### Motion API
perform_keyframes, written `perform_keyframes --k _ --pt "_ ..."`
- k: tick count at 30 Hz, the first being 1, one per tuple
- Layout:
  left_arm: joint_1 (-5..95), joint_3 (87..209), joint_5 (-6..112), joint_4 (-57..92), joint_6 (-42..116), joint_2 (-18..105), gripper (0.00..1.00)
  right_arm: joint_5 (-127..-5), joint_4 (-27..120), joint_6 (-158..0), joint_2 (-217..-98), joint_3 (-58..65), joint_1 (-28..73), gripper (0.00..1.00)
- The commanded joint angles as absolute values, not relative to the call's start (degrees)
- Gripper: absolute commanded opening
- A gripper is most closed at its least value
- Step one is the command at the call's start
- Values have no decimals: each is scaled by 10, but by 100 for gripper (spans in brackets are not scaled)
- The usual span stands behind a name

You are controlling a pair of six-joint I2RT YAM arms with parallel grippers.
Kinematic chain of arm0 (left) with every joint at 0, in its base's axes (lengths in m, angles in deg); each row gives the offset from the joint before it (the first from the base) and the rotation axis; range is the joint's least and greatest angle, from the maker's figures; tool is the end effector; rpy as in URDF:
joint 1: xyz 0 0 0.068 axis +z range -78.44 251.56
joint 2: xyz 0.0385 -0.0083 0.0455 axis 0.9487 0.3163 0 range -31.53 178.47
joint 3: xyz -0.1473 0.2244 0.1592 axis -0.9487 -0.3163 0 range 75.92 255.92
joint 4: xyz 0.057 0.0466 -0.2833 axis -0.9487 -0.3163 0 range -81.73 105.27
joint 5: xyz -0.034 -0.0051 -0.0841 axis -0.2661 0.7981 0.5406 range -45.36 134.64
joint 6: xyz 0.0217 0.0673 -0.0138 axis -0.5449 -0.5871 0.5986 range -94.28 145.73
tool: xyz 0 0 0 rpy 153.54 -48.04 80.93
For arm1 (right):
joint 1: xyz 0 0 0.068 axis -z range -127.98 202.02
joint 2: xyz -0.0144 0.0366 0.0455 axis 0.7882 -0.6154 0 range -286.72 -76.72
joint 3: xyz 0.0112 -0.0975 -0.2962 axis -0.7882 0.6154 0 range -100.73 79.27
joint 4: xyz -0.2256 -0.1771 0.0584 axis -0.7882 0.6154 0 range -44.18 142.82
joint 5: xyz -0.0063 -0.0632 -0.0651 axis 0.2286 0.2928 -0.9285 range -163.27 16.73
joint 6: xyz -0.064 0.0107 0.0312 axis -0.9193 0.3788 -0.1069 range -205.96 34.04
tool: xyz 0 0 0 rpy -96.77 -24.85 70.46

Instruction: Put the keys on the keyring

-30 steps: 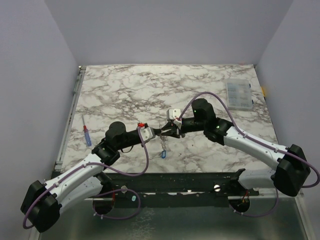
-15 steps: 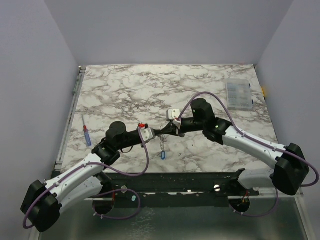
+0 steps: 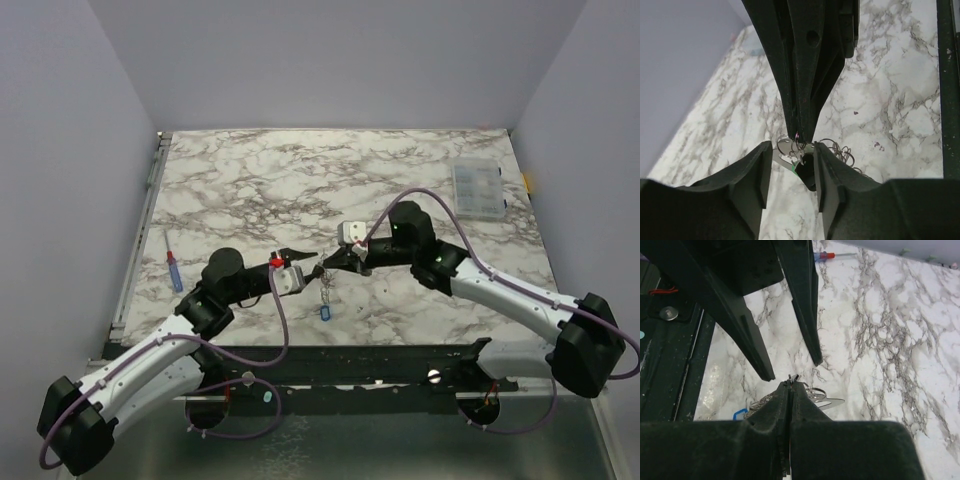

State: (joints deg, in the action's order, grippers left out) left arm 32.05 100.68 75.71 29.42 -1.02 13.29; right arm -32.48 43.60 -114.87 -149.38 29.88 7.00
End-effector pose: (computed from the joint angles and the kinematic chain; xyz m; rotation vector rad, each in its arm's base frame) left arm 0.1427 -0.1575 0.2762 1.2450 1.1529 -0.6197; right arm 0.1985 0.2536 0.3065 -1.5148 1.2142 0.8736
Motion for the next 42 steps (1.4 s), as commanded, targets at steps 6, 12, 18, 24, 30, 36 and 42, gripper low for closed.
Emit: perform_keyframes --k 6,12,18,24,30,36,42 --pt "317 1001 799 303 -57 58 56 -338 324 -1135 -1432 341 68 1" --pt "318 1003 817 315 -60 51 50 -309 266 -1109 -1395 374 68 1" --pt "317 1003 847 333 -56 61 41 -289 250 -1100 -1392 379 68 1" --pt "316 1004 850 351 -44 76 32 -272 245 -1093 -1392 377 68 1" --pt "317 1004 843 363 -35 88 29 -262 241 -1091 -1390 377 67 1" --pt "317 1003 833 376 -22 97 23 -249 232 -1083 -1390 377 68 1" --pt "317 1001 815 396 -1 102 9 -231 214 -1070 -1387 382 68 1"
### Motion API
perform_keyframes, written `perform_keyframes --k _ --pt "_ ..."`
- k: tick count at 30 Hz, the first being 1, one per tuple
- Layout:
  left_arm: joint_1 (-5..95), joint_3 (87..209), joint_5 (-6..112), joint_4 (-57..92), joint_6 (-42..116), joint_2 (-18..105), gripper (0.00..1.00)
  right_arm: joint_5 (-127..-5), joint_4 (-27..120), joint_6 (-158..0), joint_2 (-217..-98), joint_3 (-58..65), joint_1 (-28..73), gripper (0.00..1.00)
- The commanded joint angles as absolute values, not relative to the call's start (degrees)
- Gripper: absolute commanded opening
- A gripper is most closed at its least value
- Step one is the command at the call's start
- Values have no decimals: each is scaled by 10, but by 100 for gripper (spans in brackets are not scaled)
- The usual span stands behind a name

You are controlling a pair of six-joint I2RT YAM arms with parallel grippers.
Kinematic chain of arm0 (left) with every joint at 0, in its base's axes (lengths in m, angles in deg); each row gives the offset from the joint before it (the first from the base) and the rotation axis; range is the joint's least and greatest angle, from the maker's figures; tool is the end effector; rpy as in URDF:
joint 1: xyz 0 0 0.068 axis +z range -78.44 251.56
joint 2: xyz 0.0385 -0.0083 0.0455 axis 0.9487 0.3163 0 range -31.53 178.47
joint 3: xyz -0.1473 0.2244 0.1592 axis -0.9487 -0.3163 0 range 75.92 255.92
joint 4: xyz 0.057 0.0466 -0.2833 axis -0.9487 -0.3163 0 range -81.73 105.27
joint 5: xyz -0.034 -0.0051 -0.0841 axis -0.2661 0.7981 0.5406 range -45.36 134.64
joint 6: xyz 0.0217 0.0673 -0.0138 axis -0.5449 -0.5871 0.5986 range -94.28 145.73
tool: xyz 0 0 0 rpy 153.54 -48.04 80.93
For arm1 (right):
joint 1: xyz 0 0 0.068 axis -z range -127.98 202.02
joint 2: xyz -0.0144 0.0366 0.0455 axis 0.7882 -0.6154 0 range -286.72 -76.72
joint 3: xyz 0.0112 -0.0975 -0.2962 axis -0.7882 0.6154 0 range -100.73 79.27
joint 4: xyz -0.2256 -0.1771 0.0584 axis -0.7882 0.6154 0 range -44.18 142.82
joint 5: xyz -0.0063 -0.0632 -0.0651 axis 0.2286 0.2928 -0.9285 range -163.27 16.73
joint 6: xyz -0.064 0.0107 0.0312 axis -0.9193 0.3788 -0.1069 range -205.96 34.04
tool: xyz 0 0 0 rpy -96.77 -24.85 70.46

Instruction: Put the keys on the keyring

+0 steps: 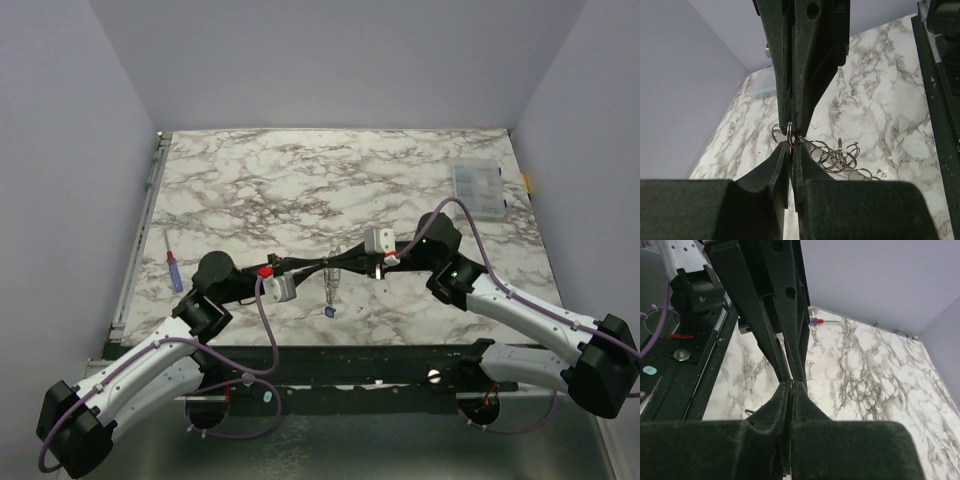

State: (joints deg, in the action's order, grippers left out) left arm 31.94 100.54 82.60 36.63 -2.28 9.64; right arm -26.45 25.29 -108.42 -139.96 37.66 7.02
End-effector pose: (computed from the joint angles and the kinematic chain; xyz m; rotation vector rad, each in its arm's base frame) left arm 0.1269 -0.1526 0.3023 1.2510 0.8982 -0.6523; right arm 0.1662 0.2275 0.3363 -1.3943 0.9144 0.9459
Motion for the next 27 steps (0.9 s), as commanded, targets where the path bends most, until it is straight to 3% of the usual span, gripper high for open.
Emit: perform_keyframes --k 1,5,9,13,20,27 --pt "317 1001 811 399 3 102 6 -230 214 -1070 -1387 382 68 1" --pt "317 995 806 418 18 96 6 -226 211 -1068 -1388 385 68 1" --pt "318 991 820 422 23 95 19 -229 192 -1063 -1385 393 68 1" --pt "317 990 826 422 23 94 20 -231 190 -1063 -1382 394 68 1" --pt "317 993 816 422 28 100 0 -225 186 -1061 -1382 397 68 1" --pt "317 993 797 421 30 95 0 -227 224 -1073 -1385 394 68 1"
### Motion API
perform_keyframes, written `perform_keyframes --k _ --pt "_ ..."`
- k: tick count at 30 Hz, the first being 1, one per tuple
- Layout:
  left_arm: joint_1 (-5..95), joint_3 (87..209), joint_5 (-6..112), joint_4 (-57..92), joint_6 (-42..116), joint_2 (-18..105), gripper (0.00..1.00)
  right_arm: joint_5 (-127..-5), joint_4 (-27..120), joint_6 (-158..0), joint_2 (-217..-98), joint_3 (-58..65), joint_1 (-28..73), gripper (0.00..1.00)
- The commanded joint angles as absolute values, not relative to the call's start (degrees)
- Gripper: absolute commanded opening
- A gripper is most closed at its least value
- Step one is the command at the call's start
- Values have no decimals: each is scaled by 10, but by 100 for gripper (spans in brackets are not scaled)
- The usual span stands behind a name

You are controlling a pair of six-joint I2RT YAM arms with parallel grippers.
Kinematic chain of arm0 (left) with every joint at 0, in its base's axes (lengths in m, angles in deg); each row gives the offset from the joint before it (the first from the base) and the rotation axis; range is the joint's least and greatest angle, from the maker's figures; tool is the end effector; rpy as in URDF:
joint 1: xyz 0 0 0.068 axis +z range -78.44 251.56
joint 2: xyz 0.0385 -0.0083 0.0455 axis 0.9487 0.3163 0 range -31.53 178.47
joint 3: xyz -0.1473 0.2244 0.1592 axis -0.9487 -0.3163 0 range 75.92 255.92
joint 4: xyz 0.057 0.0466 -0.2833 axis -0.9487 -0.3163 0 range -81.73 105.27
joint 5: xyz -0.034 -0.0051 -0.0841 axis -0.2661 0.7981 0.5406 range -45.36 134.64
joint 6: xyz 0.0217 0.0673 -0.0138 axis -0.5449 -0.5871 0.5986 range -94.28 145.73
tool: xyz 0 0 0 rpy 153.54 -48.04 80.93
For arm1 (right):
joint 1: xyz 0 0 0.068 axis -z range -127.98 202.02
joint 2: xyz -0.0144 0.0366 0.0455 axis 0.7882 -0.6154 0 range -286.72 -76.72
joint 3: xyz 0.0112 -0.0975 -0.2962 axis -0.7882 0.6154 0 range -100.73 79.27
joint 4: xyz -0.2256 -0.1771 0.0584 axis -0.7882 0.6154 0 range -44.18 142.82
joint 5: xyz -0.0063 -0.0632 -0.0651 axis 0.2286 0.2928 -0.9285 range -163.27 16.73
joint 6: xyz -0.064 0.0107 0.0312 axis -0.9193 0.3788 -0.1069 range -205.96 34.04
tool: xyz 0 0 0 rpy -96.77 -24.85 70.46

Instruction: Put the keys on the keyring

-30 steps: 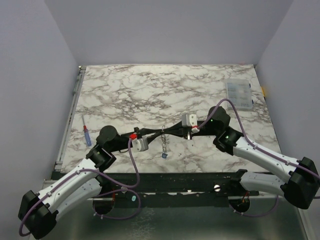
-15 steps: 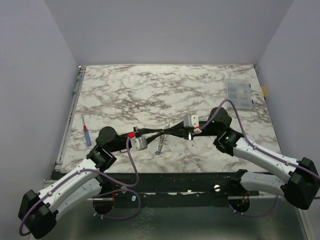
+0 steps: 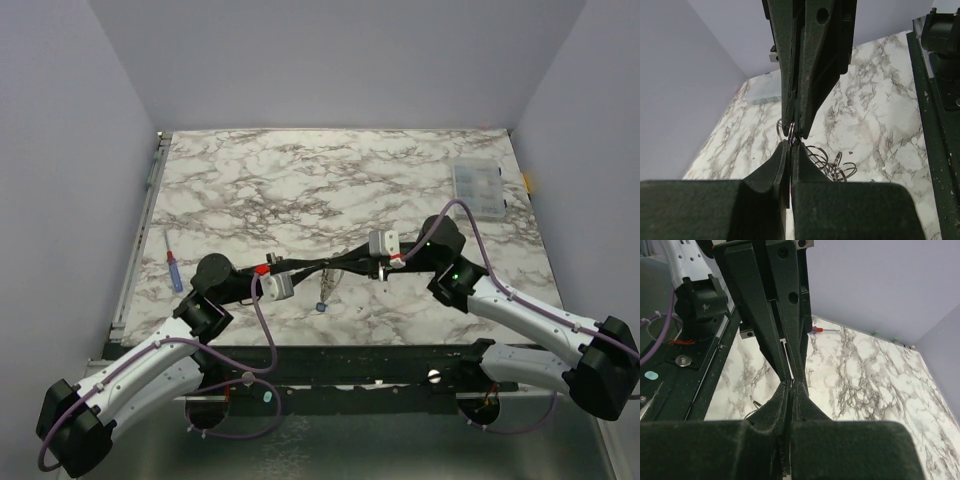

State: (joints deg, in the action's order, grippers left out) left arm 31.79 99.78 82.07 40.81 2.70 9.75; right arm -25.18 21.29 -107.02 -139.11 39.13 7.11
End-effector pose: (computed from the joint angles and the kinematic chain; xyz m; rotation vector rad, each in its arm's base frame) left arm 0.1265 -0.1523 0.3054 1.1917 0.9069 -0.7016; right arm 0.1620 0.2239 0.3379 -1.3780 0.8647 0.9615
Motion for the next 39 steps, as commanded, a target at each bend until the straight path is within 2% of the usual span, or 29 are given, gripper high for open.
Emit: perform_keyframes --k 1,3,7,11,13,23,33,39 --pt "318 996 794 417 28 97 0 -233 230 -1074 -1385 393 68 1" --pt "319 1005 791 394 17 101 0 -249 250 -1074 -1385 389 68 2" --pt "319 1016 768 351 -9 107 0 -279 306 -1078 -1379 371 68 26" --pt "318 1027 742 309 -34 116 0 -311 371 -1086 -1372 346 68 41" --pt "318 1033 732 292 -41 122 0 -328 417 -1095 -1378 321 68 44" --pt "318 1040 723 275 -42 143 0 -343 579 -1112 -1477 207 68 49" --pt "318 1041 724 273 -37 148 0 -333 569 -1130 -1502 208 68 47" --pt "319 1042 725 273 -35 151 0 -324 541 -1126 -1507 223 67 42"
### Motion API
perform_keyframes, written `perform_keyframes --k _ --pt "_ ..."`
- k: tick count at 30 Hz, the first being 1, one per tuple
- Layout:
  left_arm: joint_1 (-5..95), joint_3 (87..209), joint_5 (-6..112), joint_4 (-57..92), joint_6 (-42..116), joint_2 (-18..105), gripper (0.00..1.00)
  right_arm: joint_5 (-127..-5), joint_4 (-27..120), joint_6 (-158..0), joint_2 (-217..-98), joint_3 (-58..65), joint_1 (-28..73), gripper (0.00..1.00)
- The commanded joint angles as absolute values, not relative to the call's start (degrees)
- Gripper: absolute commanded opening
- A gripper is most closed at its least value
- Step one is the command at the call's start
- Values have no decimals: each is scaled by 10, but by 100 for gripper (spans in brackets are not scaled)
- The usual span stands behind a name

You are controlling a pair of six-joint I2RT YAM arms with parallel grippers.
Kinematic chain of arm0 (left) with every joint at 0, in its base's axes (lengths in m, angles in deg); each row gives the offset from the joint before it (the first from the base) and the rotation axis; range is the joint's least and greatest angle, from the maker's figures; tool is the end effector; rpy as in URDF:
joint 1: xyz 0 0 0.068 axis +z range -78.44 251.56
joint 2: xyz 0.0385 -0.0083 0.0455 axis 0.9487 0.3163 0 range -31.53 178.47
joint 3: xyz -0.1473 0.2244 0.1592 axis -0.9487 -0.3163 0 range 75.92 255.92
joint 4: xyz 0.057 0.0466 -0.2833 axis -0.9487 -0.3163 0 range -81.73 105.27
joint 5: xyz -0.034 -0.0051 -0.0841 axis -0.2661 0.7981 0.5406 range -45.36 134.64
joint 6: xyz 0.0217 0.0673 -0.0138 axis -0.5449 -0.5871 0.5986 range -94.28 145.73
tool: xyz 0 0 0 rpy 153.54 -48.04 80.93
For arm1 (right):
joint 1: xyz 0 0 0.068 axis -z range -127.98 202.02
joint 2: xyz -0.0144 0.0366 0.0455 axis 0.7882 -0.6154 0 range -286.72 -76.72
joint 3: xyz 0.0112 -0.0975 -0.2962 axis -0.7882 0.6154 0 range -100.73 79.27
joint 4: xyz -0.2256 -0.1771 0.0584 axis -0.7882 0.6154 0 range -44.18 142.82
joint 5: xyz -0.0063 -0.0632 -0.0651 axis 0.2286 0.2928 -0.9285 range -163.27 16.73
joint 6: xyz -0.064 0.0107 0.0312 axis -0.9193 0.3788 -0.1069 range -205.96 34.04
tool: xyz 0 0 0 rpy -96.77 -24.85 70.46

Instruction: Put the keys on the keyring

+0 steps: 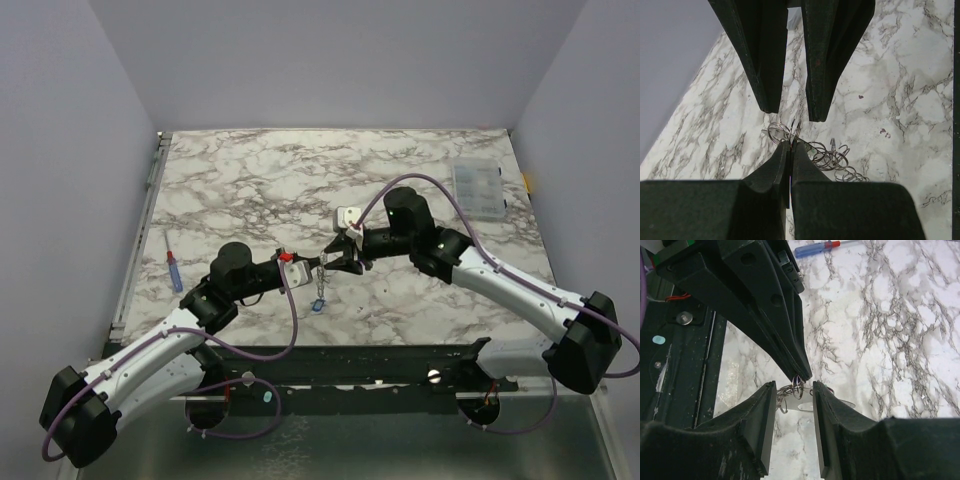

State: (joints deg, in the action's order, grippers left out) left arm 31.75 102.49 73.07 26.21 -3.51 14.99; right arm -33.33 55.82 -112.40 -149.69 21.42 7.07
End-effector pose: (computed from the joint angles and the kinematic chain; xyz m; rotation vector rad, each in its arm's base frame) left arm 0.1488 -0.1609 0.2761 1.2681 1.1939 -0.5633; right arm 0.2019 0.2555 0.3391 -1.5114 1.3278 0.9036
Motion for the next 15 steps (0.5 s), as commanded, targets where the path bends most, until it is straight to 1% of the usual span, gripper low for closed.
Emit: perform_keyframes --k 1,8,15 --pt "318 1042 727 272 -35 151 0 -323 539 -1126 -1508 226 67 42" --pt "319 1043 730 273 -34 151 0 -324 521 -1124 -1511 234 67 42" --pt "318 1043 731 272 -33 150 0 -315 514 -1121 -1519 235 66 37"
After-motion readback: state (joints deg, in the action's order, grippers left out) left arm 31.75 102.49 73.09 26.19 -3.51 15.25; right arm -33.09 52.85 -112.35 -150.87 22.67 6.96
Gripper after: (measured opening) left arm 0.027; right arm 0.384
